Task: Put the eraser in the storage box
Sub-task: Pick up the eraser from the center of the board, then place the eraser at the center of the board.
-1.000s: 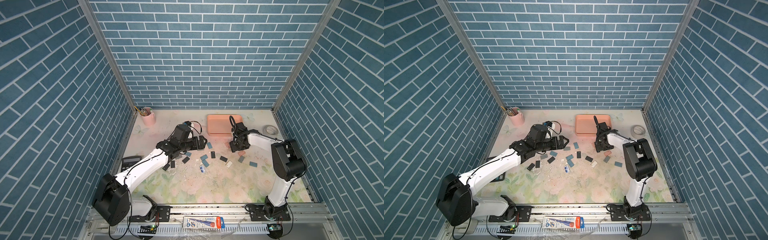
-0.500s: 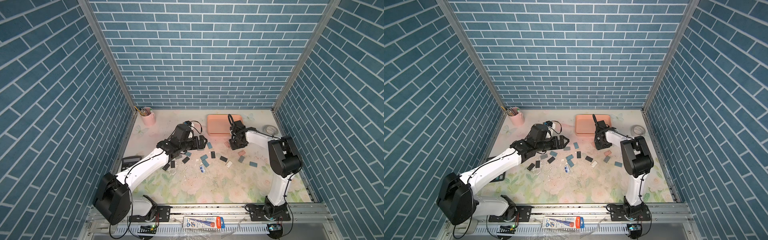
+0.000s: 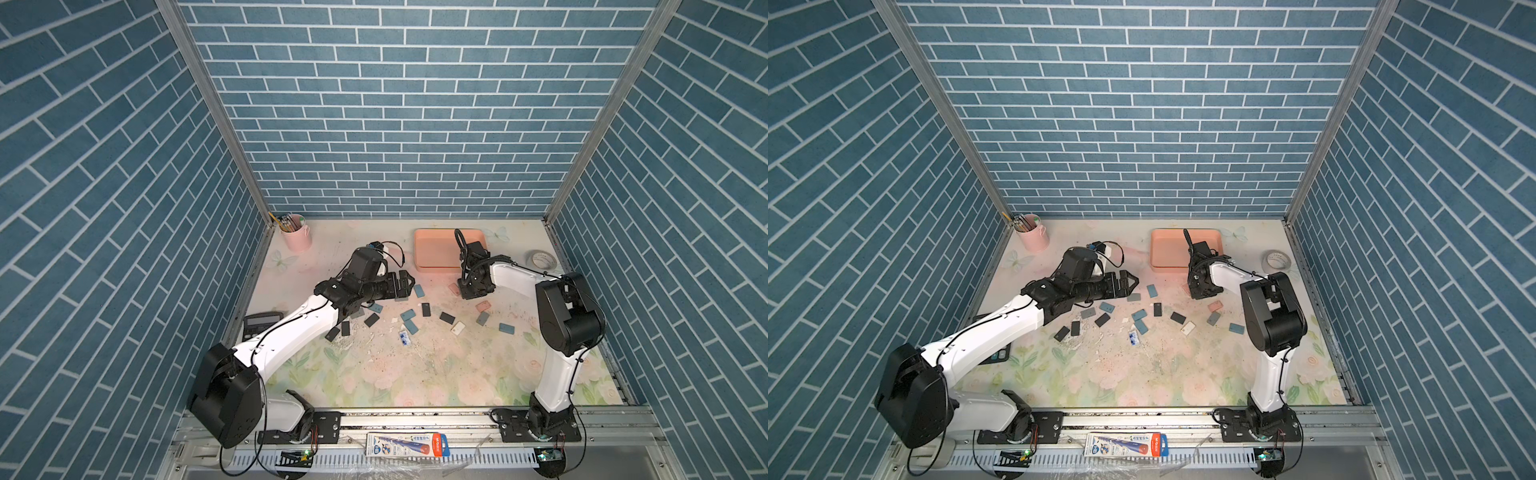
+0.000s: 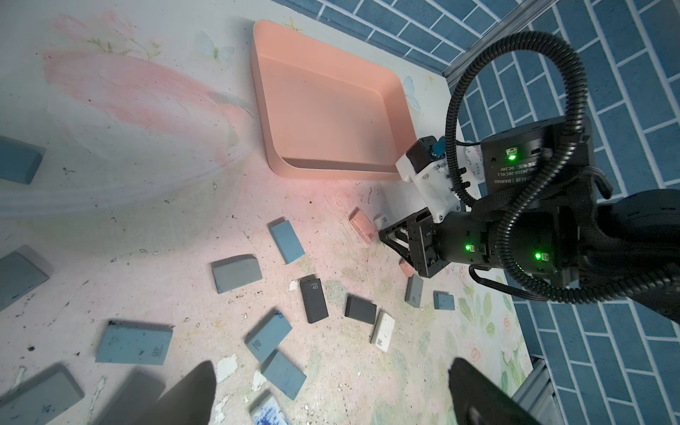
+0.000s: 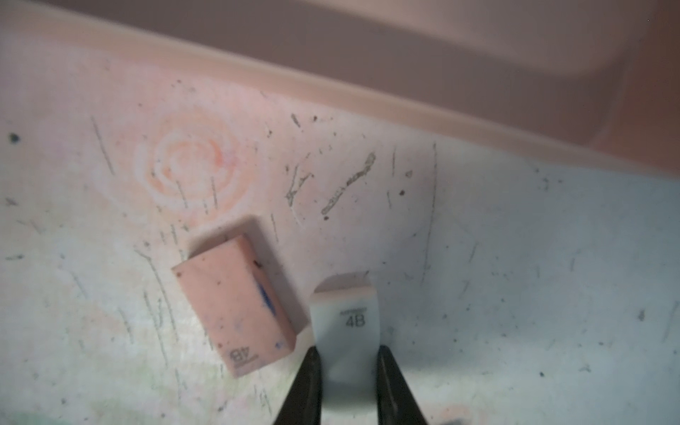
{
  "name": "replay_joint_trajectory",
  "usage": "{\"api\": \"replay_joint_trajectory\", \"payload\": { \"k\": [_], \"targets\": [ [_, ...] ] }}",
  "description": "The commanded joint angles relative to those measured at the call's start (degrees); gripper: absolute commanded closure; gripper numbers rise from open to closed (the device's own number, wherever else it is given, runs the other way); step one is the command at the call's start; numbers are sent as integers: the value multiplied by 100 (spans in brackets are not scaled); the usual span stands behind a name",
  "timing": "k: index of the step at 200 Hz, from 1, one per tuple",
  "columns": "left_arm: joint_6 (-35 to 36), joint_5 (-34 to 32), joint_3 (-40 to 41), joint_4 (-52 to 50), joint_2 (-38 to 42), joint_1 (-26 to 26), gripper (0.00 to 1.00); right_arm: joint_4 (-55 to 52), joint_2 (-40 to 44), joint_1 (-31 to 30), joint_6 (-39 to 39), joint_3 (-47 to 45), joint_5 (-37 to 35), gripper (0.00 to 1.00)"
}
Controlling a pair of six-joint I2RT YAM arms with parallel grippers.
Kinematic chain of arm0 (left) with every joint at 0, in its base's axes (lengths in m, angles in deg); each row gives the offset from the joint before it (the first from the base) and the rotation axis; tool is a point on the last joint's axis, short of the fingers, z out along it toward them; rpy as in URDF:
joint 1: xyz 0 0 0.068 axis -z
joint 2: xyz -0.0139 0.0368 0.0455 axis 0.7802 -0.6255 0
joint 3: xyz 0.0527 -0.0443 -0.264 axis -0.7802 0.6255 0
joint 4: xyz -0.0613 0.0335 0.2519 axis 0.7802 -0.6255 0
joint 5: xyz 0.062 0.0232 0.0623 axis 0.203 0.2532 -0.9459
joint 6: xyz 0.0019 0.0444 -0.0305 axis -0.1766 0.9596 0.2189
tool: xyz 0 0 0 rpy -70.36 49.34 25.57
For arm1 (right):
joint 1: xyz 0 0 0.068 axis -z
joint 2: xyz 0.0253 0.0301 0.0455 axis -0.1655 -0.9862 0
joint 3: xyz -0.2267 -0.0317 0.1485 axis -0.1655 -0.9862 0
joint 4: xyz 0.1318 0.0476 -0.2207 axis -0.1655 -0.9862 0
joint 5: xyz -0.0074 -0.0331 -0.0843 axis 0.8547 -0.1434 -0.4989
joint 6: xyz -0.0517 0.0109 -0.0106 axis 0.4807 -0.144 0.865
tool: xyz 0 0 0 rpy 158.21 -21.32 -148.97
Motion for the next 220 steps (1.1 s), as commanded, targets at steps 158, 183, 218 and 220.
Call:
{"api": "replay_joint_trajectory", "payload": {
  "k": [158, 183, 218, 220],
  "targets": [
    [505, 65, -1991, -559, -1380, 204, 0, -2534, -2155, 779, -216, 5141, -42, 84],
    [566, 5, -1974, -562, -1341, 202, 0, -2530, -2625, 944, -142, 5661, 154, 84],
    [610, 115, -2157, -654, -1442, 202, 0, -2672, -3219, 977, 53, 6377, 219, 84],
    [610, 108, -2170, -667, -1442, 202, 0, -2683, -3257, 977, 58, 6417, 215, 84]
  ]
}}
